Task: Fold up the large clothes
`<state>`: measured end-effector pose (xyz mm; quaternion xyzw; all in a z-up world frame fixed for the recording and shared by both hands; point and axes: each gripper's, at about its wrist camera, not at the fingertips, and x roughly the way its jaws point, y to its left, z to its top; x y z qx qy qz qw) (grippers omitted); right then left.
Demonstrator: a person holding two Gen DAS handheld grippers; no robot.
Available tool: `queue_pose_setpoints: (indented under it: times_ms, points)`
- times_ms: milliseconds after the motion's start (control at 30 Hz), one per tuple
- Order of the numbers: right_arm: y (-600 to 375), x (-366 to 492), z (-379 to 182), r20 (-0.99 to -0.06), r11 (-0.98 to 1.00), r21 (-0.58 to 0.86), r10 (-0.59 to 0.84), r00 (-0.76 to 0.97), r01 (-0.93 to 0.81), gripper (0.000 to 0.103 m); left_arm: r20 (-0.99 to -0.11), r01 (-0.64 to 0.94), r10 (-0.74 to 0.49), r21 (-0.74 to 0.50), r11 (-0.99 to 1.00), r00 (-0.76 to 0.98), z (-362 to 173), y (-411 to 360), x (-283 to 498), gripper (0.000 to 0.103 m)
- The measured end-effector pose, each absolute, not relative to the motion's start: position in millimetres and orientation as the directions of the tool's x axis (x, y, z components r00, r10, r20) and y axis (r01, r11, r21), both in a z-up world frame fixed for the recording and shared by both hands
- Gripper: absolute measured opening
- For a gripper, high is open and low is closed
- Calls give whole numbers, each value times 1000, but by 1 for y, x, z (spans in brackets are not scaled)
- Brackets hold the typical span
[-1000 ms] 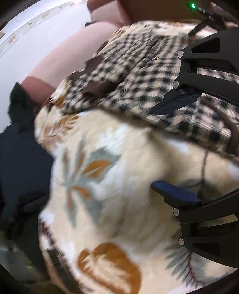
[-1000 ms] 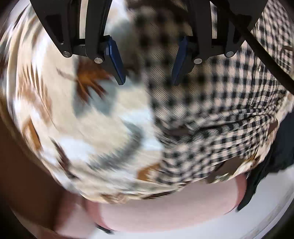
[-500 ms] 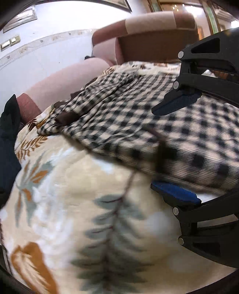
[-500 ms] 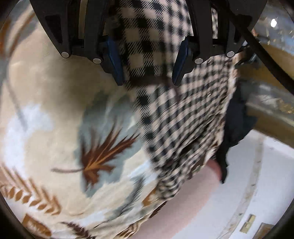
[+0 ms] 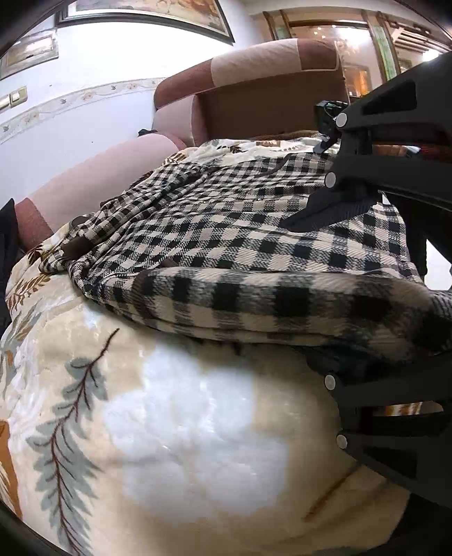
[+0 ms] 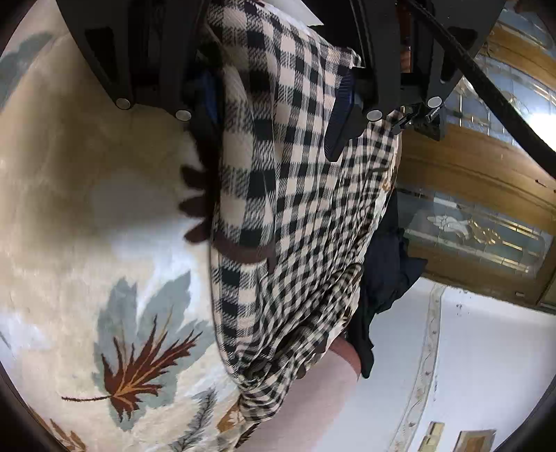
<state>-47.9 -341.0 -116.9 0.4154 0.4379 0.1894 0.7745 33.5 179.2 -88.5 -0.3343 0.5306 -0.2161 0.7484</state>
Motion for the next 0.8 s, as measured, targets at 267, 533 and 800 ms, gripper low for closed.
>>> queue_pose_setpoints:
  times_ms: [267, 533, 800]
  points:
    - [-330, -67, -117, -525, 595, 802, 656, 542, 57, 58, -686, -38, -619, -681, 731, 383, -86, 171, 29, 58]
    - [-313, -87, -113, -591, 686, 725, 582, 558, 52, 43, -814, -46, -416, -473, 880, 405, -73, 139, 24, 49]
    - [-326, -97, -101, -608, 700, 708, 536, 585, 95, 9, -808, -46, -395, -459, 887, 437, -51, 136, 2, 7]
